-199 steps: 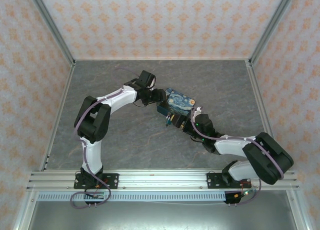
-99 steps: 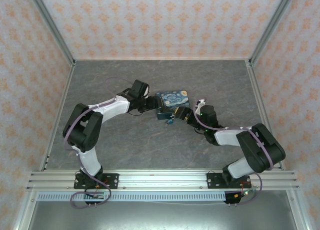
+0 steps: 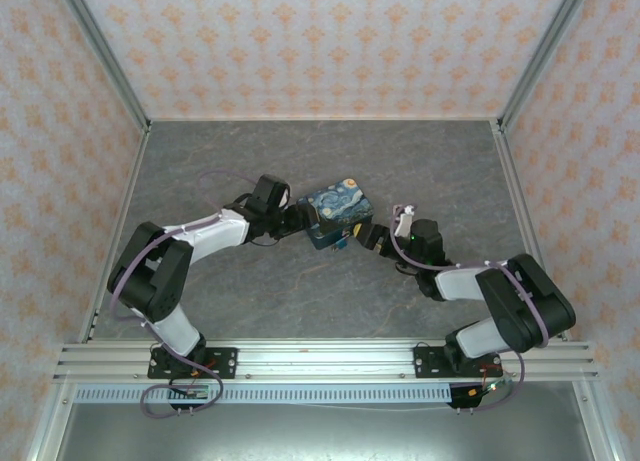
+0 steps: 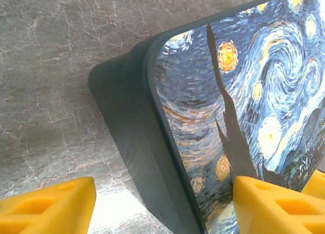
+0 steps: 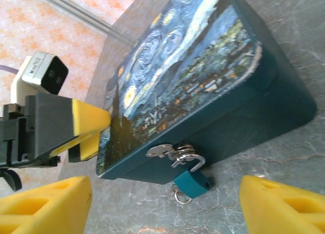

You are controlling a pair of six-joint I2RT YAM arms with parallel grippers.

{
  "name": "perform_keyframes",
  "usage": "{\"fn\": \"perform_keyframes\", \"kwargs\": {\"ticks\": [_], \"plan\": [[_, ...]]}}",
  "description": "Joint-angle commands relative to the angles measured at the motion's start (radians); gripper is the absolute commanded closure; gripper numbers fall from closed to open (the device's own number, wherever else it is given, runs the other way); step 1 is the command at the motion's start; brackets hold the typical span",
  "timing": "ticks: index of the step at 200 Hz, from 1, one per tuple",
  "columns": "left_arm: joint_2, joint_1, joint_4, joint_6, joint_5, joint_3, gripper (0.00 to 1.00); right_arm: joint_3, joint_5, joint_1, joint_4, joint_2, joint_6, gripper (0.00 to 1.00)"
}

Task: Unlock the padlock with the key

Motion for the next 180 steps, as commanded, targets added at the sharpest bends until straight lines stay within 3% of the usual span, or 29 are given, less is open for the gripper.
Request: {"fn": "perform_keyframes", "kwargs": {"ticks": [1, 103, 180], "plan": [[0.024, -0.018, -0.125, -0.005, -0.059, -0.05, 0.29, -0.005, -0.048, 0.007, 0.13, 0.032, -0.029, 0.25], [0.019, -0.023, -0.14, -0.006, -0.077, -0.043, 0.3, 0.079, -0.036, 0.082, 0.354, 0.334, 0.021, 0.3], [0.021, -0.024, -0.148, -0.005, -0.078, -0.036, 0.29, 0.123, -0.049, 0.093, 0.453, 0.45, 0.071, 0.33]]}}
